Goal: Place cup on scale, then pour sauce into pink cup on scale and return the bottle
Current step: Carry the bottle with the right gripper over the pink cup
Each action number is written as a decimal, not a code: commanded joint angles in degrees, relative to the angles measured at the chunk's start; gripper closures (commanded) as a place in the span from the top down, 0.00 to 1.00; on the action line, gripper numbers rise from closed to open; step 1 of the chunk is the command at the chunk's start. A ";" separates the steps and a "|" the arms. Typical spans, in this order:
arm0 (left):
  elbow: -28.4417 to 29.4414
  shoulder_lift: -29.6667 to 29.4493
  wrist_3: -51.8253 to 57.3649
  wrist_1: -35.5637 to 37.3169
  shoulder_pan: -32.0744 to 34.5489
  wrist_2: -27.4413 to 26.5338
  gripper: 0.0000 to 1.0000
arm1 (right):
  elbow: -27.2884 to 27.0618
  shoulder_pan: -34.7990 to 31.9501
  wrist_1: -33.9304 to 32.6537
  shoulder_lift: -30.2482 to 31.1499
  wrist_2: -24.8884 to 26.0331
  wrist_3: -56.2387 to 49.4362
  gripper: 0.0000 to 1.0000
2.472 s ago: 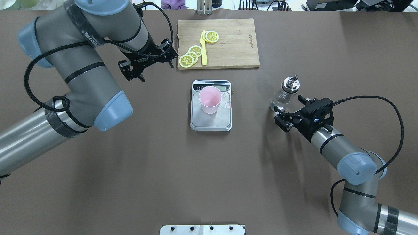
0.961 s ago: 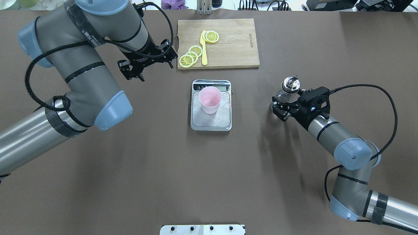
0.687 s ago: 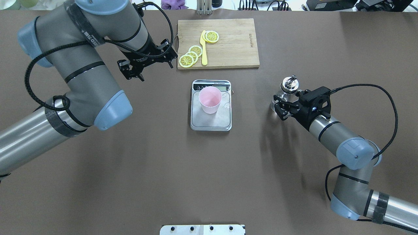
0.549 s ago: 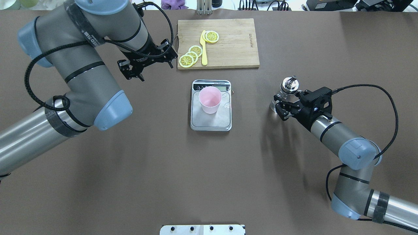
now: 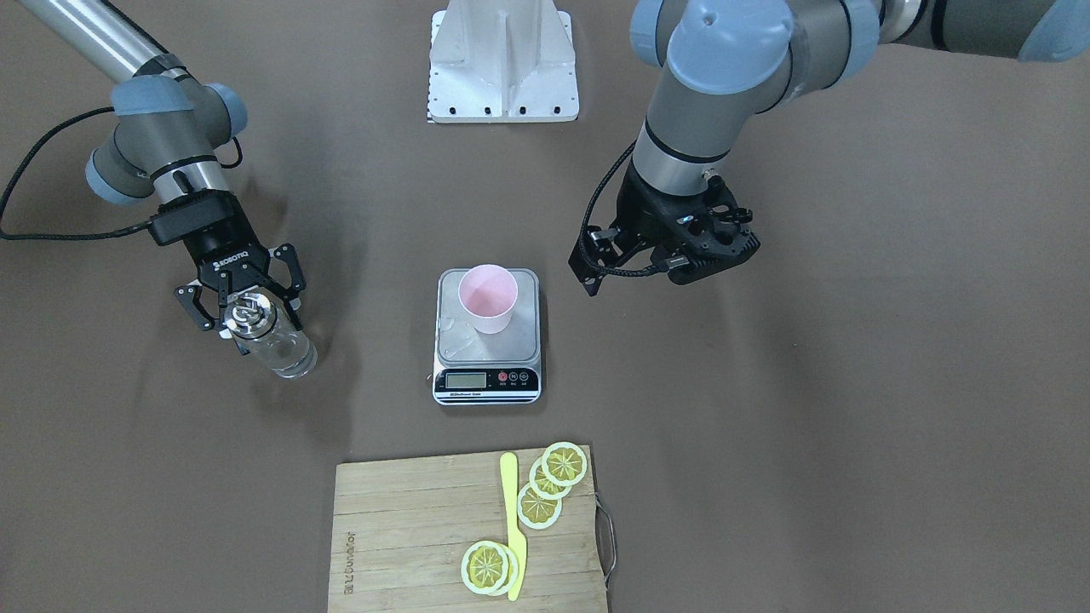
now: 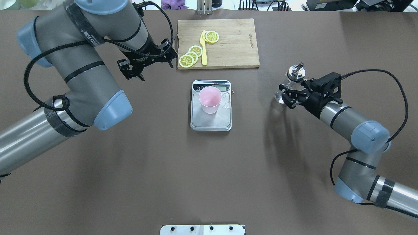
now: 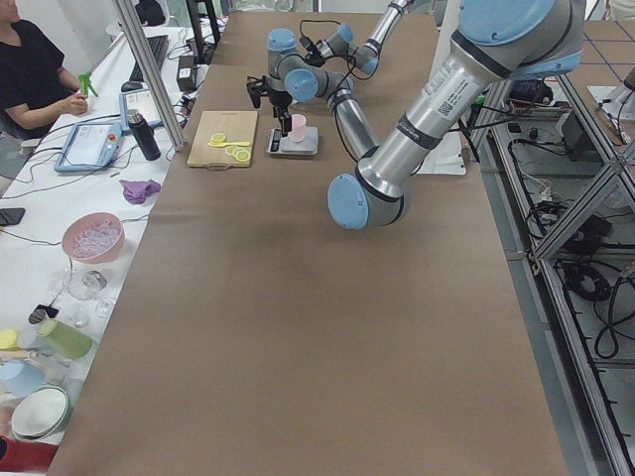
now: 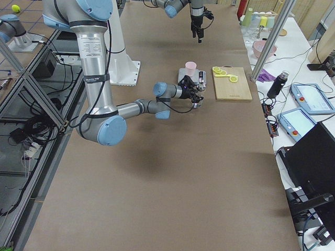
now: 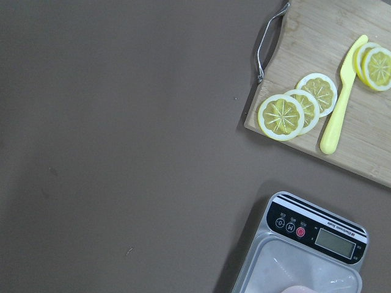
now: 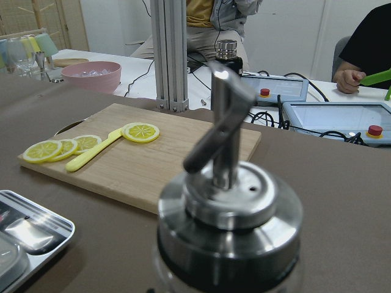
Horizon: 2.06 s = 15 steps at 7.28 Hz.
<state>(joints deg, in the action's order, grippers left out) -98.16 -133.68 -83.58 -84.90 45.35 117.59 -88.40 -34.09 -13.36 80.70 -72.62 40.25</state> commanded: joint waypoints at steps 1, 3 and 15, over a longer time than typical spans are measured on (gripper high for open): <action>-0.10 0.00 0.00 0.00 0.00 0.00 0.99 | -5.16 -5.70 -9.34 -2.37 -7.24 -0.52 0.10; -0.89 0.17 1.22 0.35 1.57 -0.26 0.99 | -14.31 -6.60 -27.25 -5.09 -6.67 -10.81 0.09; -11.27 28.30 41.84 0.18 18.37 -0.17 0.99 | -17.24 12.11 -55.44 -15.40 27.78 -33.40 0.09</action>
<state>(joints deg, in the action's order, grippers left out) -109.64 -105.60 -41.77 -84.89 63.60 117.51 -105.71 -23.66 -65.89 65.71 -48.10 7.76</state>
